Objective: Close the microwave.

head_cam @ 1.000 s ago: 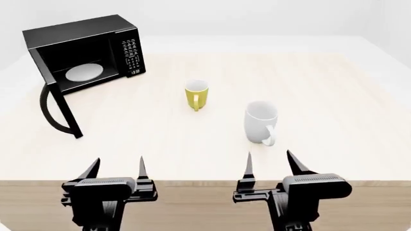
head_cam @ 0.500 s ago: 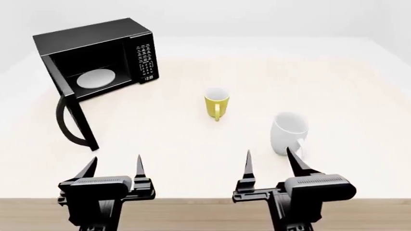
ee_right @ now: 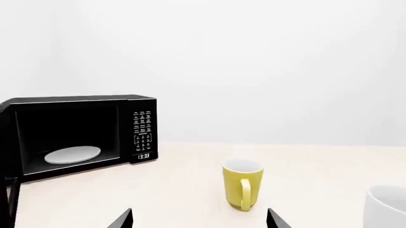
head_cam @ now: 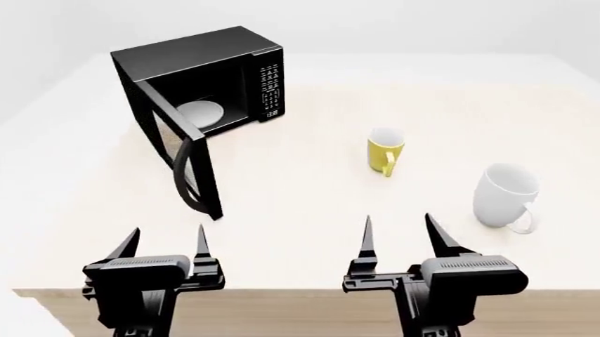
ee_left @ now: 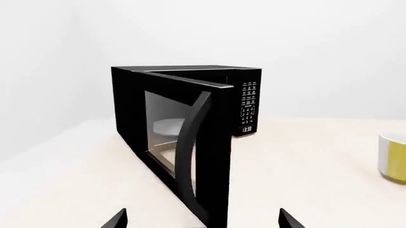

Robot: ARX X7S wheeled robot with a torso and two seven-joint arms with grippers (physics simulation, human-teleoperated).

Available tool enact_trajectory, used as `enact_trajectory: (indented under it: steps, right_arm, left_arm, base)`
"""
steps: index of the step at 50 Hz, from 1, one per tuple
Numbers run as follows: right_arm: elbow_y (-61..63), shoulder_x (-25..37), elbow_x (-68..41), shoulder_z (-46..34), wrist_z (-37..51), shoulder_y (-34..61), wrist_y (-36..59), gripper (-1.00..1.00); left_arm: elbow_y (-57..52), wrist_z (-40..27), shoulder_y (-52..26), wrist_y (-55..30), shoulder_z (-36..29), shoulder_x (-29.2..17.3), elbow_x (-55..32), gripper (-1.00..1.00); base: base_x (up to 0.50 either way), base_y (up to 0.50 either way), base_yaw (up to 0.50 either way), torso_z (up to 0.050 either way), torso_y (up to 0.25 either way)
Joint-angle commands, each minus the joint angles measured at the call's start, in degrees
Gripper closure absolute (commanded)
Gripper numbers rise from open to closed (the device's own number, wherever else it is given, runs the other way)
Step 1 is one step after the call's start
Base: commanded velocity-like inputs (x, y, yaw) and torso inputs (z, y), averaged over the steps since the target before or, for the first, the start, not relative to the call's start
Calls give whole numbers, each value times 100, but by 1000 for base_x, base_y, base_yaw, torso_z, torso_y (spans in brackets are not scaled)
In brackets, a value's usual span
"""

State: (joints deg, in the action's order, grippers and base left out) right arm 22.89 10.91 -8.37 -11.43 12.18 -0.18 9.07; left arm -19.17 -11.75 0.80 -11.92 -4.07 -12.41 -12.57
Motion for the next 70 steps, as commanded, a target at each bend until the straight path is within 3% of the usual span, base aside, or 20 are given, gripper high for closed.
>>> enact_trajectory:
  steps: [1, 11, 19, 23, 32, 56, 70]
  right_arm:
    - [56, 30, -24, -25, 68, -4, 16, -100]
    - [15, 38, -128, -8, 94, 6, 9, -100]
    - [-31, 93, -36, -85, 210, 77, 124, -100]
    - [-70, 113, -239, -37, 34, -46, -421, -100]
    - [-15, 175, -145, -146, 156, 19, -156, -100]
    - [42, 249, -161, -222, 299, 37, -178, -100]
    - [211, 322, -157, -239, 429, 31, 14, -100]
  left_arm:
    - [-6, -51, 1, 15, -39, -54, -57, -100]
    - [-24, -86, 4, 8, -64, -77, -75, -100]
    - [58, -95, -4, 76, -96, -81, -69, -100]
    - [7, -101, 19, 52, -104, -93, -100, -100]
    - [40, -125, 1, 77, -130, -111, -99, -100]
    - [28, -174, -4, 74, -173, -174, -150, -100]
    - [23, -211, 1, 88, -202, -202, -168, -100]
  base:
    - [0, 500, 0, 0, 0]
    - [0, 500, 0, 0, 0]
    - [0, 21, 0, 0, 0]
    - [71, 0, 0, 0, 0]
    - [498, 0, 0, 0, 0]
    - [10, 394, 0, 0, 0]
    - [1, 19, 0, 0, 0]
